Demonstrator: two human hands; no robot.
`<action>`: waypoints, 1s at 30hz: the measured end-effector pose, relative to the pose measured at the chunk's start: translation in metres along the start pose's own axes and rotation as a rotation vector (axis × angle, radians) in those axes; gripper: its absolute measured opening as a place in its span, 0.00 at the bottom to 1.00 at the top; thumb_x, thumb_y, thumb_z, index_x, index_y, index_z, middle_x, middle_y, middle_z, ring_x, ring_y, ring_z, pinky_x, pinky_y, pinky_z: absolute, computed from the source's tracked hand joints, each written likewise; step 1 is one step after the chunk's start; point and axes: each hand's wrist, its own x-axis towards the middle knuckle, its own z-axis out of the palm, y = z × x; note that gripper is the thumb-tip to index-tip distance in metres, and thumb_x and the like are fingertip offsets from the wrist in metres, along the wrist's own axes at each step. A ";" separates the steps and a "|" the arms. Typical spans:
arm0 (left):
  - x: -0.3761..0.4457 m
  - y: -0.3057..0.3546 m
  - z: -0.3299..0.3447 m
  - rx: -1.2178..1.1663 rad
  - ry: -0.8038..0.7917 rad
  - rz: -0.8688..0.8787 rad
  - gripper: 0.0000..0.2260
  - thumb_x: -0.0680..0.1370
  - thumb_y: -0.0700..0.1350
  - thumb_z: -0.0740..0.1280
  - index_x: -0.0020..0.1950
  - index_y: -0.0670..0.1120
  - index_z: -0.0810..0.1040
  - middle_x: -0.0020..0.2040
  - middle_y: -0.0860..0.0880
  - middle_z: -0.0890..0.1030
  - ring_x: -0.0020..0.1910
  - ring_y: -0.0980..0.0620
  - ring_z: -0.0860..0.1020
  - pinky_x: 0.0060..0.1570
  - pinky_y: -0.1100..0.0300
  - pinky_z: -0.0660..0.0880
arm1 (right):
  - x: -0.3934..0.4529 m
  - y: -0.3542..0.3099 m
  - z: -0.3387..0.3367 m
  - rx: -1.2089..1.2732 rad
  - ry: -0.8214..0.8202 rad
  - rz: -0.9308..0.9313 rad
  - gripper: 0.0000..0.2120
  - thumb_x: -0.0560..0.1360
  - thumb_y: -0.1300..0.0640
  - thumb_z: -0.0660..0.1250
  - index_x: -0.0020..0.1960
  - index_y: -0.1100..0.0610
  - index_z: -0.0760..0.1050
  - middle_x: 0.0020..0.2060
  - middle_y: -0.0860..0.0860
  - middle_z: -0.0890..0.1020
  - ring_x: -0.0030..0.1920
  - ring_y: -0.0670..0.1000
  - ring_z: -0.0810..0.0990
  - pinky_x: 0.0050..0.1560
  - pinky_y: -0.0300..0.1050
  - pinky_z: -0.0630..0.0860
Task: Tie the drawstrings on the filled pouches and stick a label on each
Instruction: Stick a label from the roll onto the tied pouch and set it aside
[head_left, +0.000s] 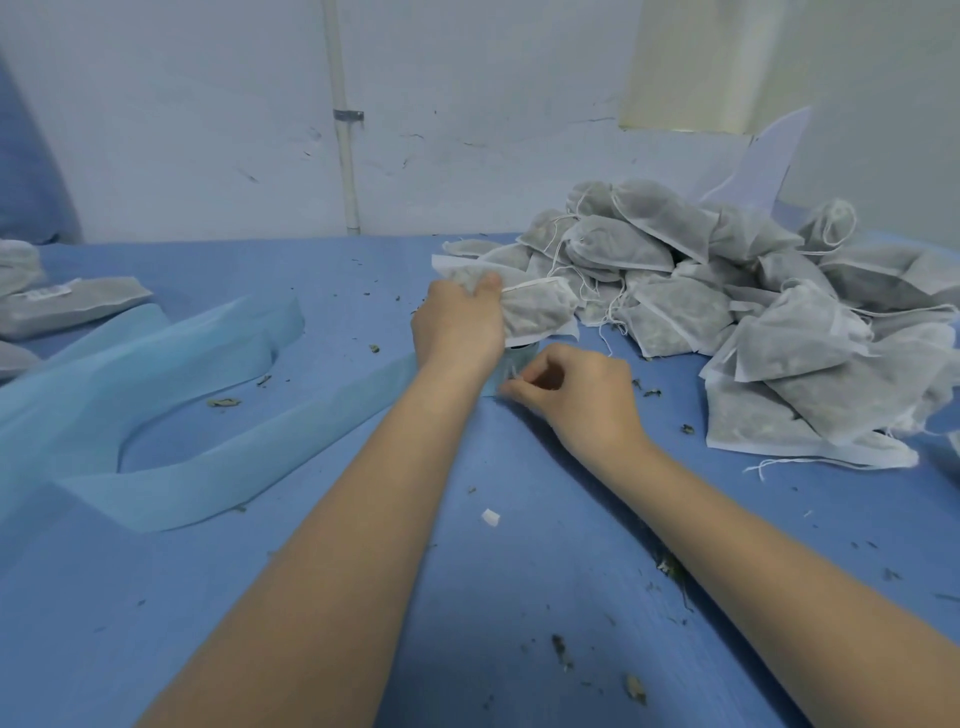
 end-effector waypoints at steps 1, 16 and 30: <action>0.000 0.000 0.000 -0.001 -0.003 -0.001 0.19 0.80 0.53 0.60 0.61 0.38 0.72 0.60 0.41 0.76 0.60 0.41 0.73 0.59 0.51 0.71 | -0.003 -0.004 0.000 0.008 -0.044 -0.017 0.12 0.67 0.53 0.78 0.33 0.49 0.75 0.30 0.44 0.78 0.32 0.39 0.75 0.39 0.28 0.68; -0.018 -0.005 -0.002 -0.126 -0.189 0.283 0.06 0.77 0.50 0.66 0.42 0.52 0.72 0.39 0.58 0.77 0.39 0.59 0.75 0.37 0.70 0.70 | 0.001 -0.027 -0.067 0.258 0.056 -0.131 0.07 0.68 0.50 0.76 0.36 0.44 0.78 0.37 0.43 0.68 0.35 0.34 0.68 0.40 0.26 0.64; -0.032 0.000 0.007 -0.291 -0.399 0.302 0.06 0.76 0.53 0.67 0.46 0.51 0.78 0.42 0.58 0.82 0.44 0.61 0.80 0.44 0.65 0.74 | 0.003 -0.007 -0.081 0.258 0.145 -0.095 0.19 0.70 0.52 0.75 0.57 0.45 0.71 0.50 0.40 0.75 0.51 0.36 0.73 0.50 0.31 0.70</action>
